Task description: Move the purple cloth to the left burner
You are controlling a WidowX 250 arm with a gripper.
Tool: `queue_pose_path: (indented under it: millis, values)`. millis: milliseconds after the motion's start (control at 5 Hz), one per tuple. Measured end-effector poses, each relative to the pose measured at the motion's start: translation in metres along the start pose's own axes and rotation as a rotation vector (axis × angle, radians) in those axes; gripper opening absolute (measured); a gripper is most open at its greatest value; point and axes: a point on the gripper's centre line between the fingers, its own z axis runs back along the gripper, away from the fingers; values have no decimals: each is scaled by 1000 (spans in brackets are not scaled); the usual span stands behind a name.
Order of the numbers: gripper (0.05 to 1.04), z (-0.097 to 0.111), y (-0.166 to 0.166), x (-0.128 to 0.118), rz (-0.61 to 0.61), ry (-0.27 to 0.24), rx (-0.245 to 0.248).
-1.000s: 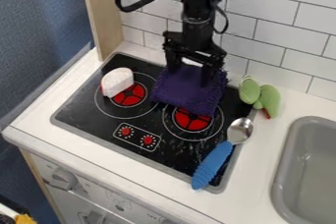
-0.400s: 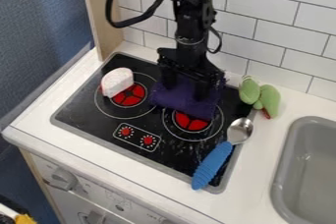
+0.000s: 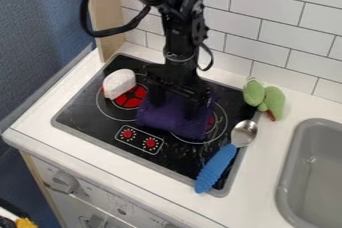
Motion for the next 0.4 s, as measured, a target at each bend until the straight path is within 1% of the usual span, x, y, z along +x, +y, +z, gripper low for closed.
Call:
queue_pose_path:
  millis: [200, 400]
  values:
    - [999, 4, 0, -23, 21, 33, 58]
    - [999, 6, 15, -39, 92, 50, 49]
